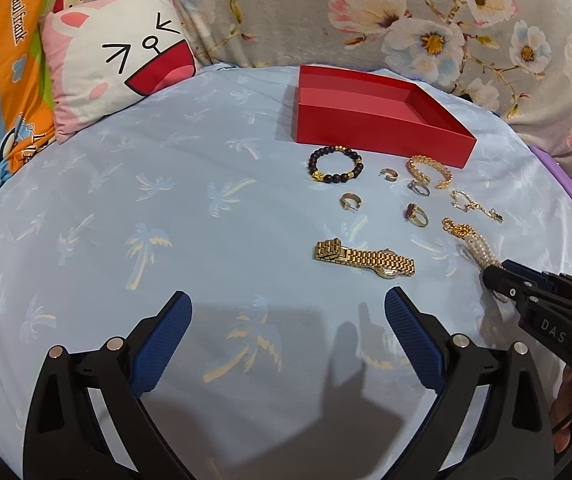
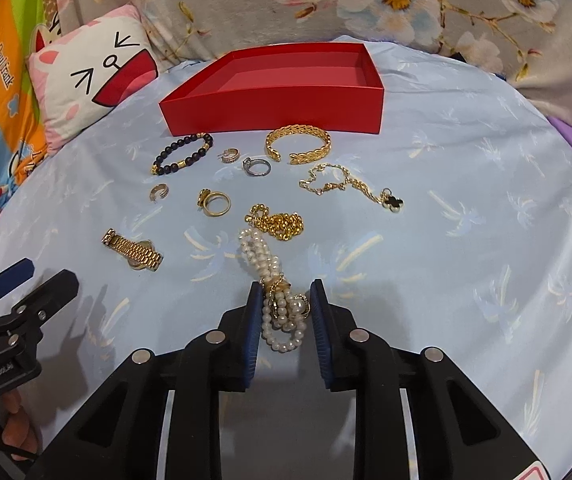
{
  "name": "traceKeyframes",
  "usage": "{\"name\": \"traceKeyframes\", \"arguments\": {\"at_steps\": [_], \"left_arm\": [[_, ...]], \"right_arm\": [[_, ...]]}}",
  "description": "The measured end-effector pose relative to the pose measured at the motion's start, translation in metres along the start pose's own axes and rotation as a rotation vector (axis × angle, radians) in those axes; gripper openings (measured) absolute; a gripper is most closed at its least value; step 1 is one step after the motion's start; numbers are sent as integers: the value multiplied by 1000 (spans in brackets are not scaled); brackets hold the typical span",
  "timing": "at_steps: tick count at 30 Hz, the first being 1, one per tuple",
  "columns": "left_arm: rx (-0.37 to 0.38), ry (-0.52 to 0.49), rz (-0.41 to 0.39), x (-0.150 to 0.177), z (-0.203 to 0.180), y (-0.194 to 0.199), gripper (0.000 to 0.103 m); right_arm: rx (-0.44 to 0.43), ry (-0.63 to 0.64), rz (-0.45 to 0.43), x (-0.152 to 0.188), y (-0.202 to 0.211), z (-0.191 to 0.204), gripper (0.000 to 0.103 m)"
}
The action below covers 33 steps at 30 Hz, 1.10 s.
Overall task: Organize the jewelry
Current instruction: 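Grasp the gold watch with the left gripper while the right gripper holds the pearl bracelet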
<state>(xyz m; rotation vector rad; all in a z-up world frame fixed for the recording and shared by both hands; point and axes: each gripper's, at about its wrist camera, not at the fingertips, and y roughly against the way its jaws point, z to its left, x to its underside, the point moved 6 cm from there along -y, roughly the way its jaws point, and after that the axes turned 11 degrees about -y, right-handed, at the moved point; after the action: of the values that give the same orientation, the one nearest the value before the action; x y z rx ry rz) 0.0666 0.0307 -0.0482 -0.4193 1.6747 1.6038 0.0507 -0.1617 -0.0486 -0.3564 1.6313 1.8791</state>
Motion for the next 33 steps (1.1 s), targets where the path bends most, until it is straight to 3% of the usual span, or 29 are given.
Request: {"name": "traceKeyframes", "arguments": {"at_steps": [6,8,12,19,24,26,33], "left_arm": [[4,-33,-9,-10,-3,-7,95],[21,-79,-14,-16,-6,-10,94],[127,-195,-19,-30,-12,-21,94],[219,-423,-25,-39,-34,-41,91],[276,-436,18,-38,-46,-50,81],[284,-416,53,-33,-49,-54,71],[283,-317,51,-19,-55,-37,59]], "right_arm": [[-18,-55,-11,10,12,-7,22],[-12,-56,-16,12,14,-8,22],[-12,-56,-19,13,14,-8,22],[-11,-61,-12,13,13,-8,22],[-10,-58,-10,12,12,-8,22],[-8,-58,-11,12,13,-8,23],[-10,-57,-18,12,13,-8,23]]}}
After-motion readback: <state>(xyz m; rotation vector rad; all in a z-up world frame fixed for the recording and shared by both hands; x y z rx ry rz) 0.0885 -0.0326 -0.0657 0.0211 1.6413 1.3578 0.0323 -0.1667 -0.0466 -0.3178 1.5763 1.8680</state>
